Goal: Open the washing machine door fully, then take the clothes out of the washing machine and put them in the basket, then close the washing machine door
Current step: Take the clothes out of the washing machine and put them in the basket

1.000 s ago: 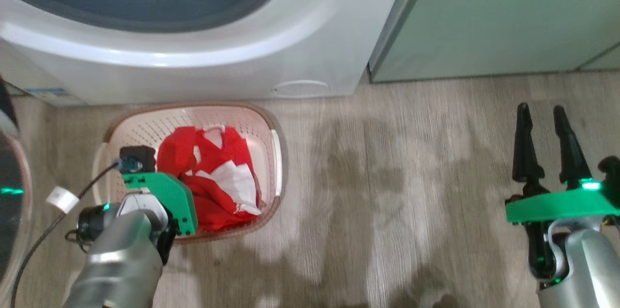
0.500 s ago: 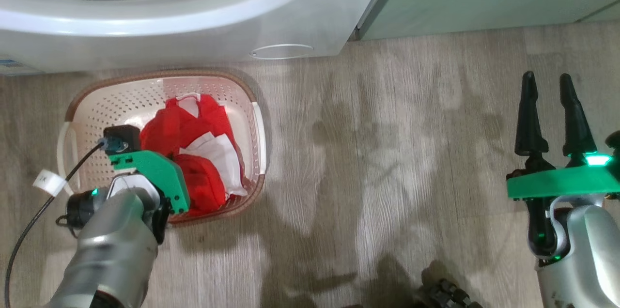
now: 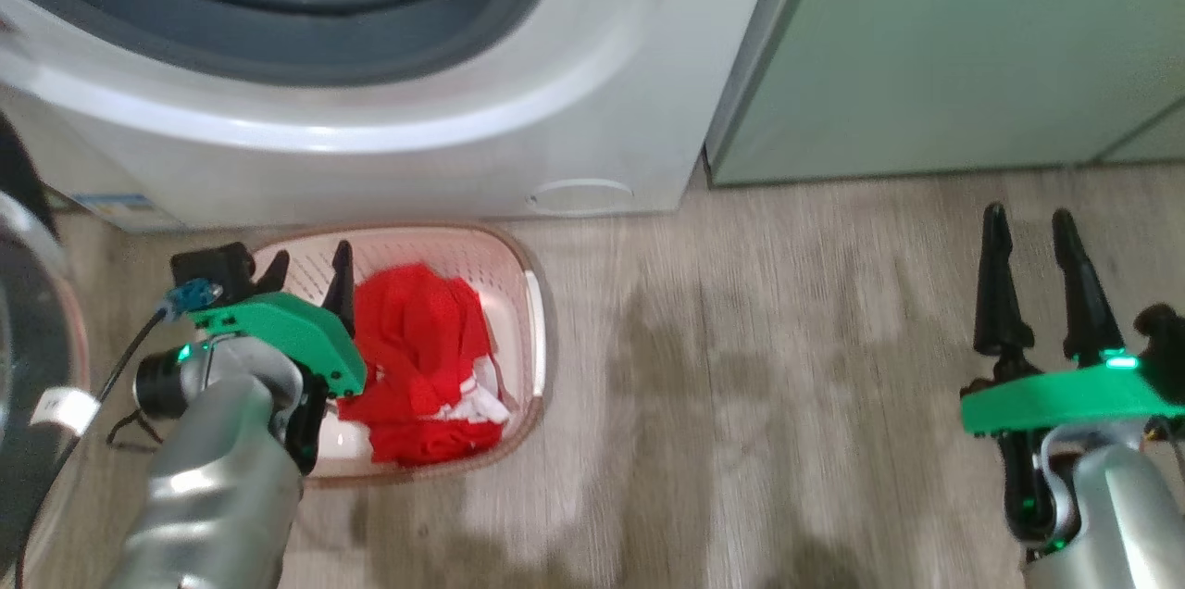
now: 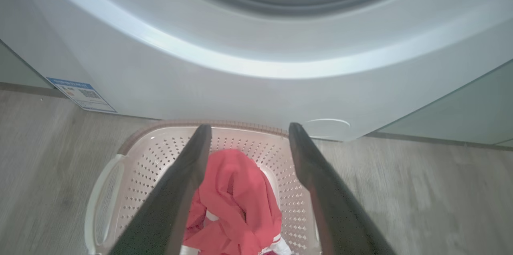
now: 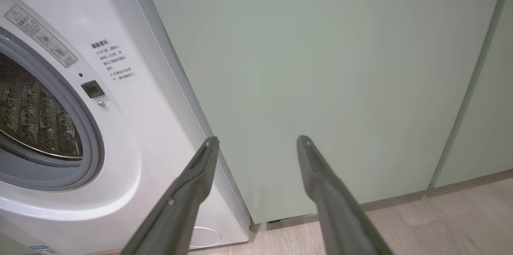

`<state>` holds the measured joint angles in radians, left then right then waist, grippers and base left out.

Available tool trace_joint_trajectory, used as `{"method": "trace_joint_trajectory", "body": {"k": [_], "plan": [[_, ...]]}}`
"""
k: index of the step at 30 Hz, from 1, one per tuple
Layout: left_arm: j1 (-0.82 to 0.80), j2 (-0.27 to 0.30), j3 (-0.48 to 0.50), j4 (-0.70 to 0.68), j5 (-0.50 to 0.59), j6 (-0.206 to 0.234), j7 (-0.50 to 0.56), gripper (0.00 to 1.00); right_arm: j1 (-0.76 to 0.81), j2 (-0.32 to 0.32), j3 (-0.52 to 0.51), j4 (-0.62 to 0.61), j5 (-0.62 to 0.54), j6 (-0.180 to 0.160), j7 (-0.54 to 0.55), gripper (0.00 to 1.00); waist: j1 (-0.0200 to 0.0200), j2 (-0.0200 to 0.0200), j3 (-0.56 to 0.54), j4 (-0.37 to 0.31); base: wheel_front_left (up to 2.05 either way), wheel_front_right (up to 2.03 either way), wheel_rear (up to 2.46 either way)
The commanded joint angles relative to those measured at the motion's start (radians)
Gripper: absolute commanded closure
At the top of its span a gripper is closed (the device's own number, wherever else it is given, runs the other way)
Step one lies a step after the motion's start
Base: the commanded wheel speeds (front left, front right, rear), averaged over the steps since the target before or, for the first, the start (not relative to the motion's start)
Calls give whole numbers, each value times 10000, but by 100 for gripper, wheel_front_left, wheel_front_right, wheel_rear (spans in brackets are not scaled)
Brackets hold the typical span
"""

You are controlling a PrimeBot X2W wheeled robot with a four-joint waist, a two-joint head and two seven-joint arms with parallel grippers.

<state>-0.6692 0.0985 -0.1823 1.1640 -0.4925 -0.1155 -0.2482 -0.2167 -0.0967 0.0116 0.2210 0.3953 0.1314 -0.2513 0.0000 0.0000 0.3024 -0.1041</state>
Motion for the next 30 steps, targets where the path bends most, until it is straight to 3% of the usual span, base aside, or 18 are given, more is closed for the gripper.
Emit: {"method": "trace_joint_trajectory", "body": {"k": [1, 10, 20, 30], "plan": [[245, 474, 376, -612, 38, -63, -129, 0, 175, 18, 165, -243, -72, -7, -105, 0, 0, 0, -652, 225, 0, 0, 0], [2104, 616, 1449, -3676, 793, -106, -134, 0, 993, 64, 86, -85, -134, -7, -105, 0, 0, 0, -2003, 446, 0, 0, 0], [3802, 533, 1853, -5352, 1839, -66, -134, 0, 1729, 96, 86, -60, -147, -7, -105, 0, 0, 0, -2967, 479, 0, 0, 0], [4467, 318, 2080, -6320, 2187, -107, -135, 0, 1964, 100, -53, -89, -155, -7, -105, 0, 0, 0, -3271, 575, 0, 0, 0]]}}
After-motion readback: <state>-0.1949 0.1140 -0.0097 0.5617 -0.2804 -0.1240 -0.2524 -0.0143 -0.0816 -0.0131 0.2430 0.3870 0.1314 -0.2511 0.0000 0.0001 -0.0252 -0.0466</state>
